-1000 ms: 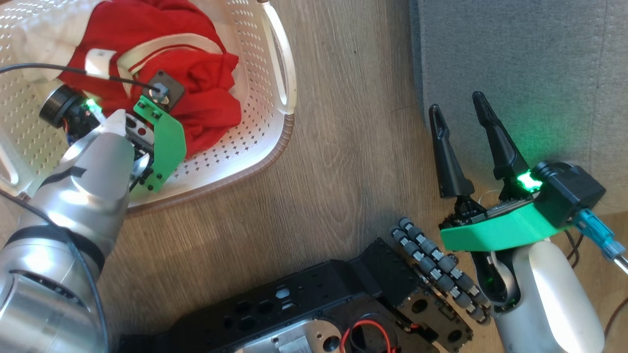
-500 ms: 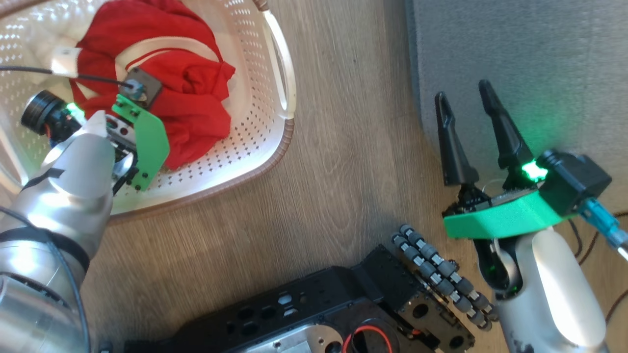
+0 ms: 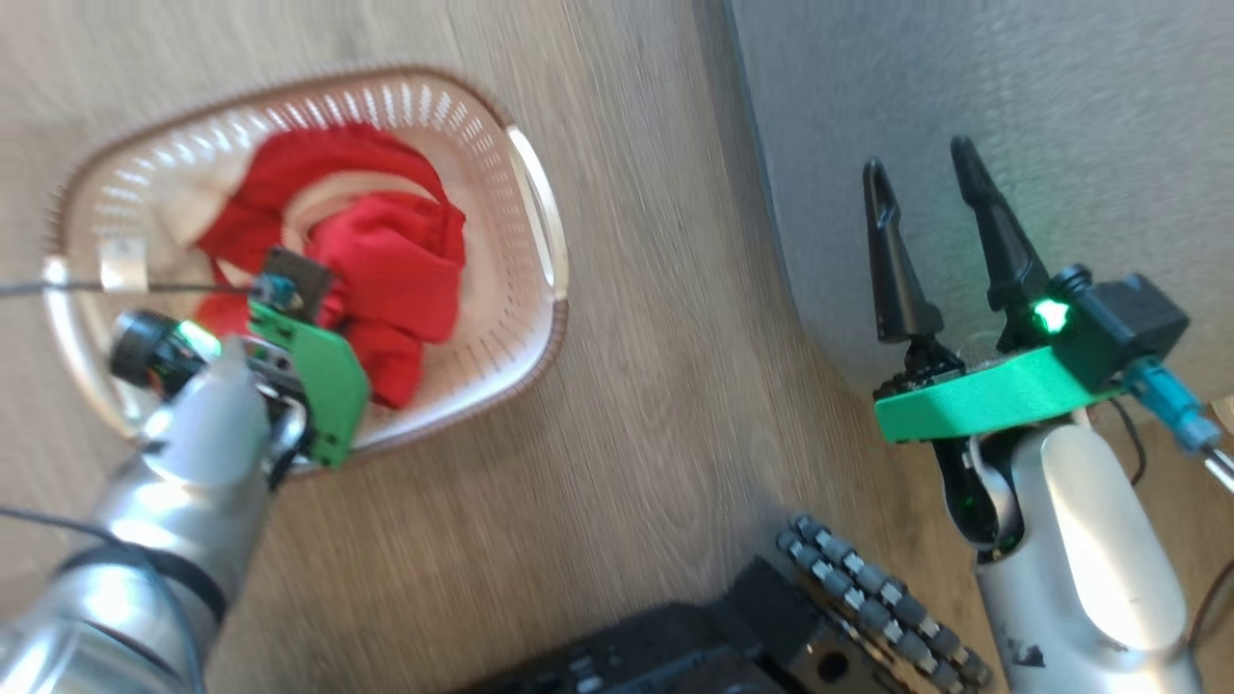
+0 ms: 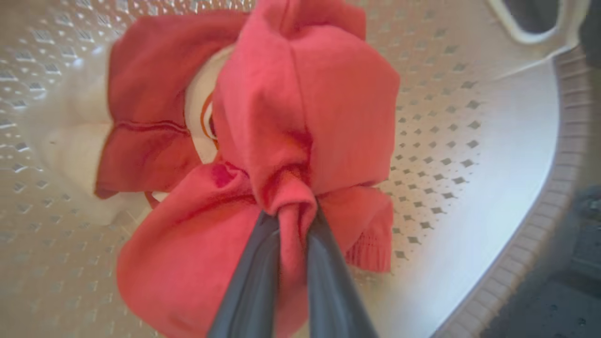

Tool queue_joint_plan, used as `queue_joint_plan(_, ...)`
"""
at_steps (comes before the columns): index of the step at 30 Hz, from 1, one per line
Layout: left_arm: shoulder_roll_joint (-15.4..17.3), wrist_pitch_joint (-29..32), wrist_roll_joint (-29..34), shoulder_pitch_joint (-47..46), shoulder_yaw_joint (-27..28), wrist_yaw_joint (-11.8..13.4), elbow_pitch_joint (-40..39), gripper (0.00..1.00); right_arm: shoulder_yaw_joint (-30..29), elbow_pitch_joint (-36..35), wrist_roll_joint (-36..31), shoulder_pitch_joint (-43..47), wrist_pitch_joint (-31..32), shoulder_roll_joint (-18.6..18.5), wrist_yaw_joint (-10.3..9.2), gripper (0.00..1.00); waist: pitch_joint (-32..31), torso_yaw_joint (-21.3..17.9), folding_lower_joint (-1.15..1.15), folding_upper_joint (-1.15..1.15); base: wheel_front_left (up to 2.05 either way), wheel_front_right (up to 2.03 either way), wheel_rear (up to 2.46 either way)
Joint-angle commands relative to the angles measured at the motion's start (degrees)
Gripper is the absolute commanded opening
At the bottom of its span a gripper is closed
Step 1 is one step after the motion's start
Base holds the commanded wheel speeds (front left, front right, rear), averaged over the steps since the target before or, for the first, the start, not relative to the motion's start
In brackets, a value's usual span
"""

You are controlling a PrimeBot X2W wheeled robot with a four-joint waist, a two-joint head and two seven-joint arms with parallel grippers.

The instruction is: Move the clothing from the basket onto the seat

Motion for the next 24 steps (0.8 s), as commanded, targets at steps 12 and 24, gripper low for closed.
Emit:
queue_joint_plan(12, -1.76, -3.99, -4.46, 8.24, 6.35, 0.16, -6.06, 0.0, -0.55, 4.25, -2.81, 5.79, -0.52, -0.52, -0.02, 1.0, -19.57, 6.53, 0.0, 0.0, 0.0, 0.0, 0.0)
queue_joint_plan(24, -0.82, -4.02, 1.9, 21.15, 21.38, 3.61, -30.18, 0.0, -0.59, 7.64, -5.44, 11.19, -0.52, -0.52, -0.02, 1.0, -33.34, 9.5, 0.0, 0.0, 0.0, 0.0, 0.0)
